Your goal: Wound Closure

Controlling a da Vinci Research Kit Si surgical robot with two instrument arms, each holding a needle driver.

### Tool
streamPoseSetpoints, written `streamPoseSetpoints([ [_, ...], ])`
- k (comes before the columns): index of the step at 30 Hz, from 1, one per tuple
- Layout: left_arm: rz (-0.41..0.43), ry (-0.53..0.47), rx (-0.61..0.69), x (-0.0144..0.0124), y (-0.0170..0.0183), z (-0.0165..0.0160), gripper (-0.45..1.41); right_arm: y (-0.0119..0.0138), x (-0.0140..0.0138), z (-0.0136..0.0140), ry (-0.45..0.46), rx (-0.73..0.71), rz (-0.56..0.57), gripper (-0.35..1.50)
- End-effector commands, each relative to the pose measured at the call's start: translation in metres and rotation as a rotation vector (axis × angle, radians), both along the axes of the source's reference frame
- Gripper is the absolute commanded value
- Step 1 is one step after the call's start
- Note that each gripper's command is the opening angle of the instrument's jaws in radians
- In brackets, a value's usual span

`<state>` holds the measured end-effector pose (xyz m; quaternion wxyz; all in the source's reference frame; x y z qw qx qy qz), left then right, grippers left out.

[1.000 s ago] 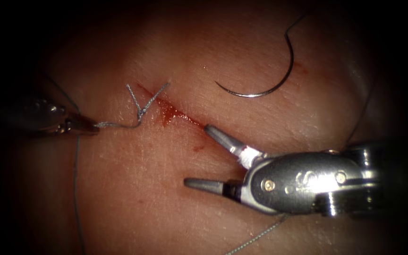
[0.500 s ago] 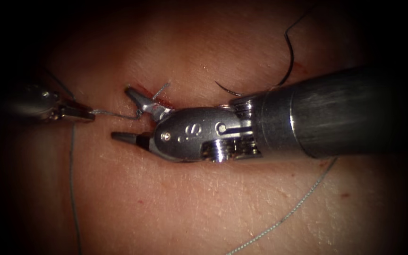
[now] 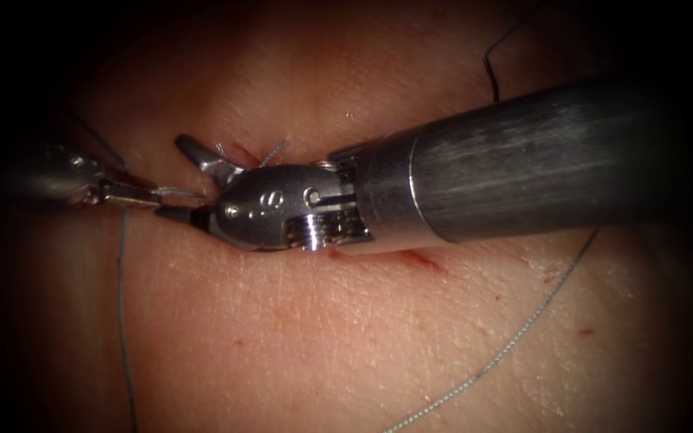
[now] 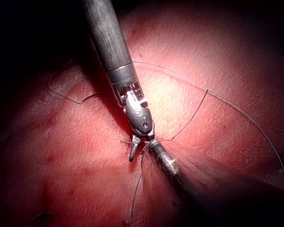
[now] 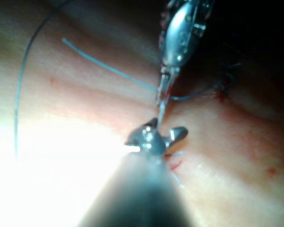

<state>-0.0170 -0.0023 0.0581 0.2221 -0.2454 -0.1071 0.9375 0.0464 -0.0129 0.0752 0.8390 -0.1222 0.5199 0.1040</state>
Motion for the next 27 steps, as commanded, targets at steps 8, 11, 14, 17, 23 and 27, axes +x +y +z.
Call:
streamPoseSetpoints([
  [8, 0.0, -0.004, 0.005, -0.0005, -0.0005, 0.0005, -0.45, -0.0005, 0.0015, 0.0014, -0.006, 0.001, -0.012, 1.46],
  [11, 0.0, -0.003, 0.005, -0.0006, -0.0005, 0.0005, -0.45, -0.0005, 0.0014, 0.0016, -0.006, 0.0, -0.013, 1.39],
  [14, -0.001, -0.003, 0.005, -0.0006, -0.0005, 0.0005, -0.45, -0.0007, 0.0013, 0.0014, 0.026, 0.005, -0.051, 0.72],
  [17, 0.004, -0.003, 0.002, -0.0005, -0.0006, 0.0004, -0.45, -0.0008, 0.0013, 0.001, 0.062, 0.006, -0.098, -0.35],
  [23, 0.005, -0.002, 0.002, 0.0, -0.0007, 0.0003, -0.45, -0.0007, 0.0009, -0.0001, 0.078, -0.01, -0.105, -0.35],
  [27, 0.003, -0.006, 0.002, 0.0009, -0.0008, 0.0001, -0.45, -0.0017, -0.0006, -0.0015, 0.063, 0.005, -0.05, 1.41],
])
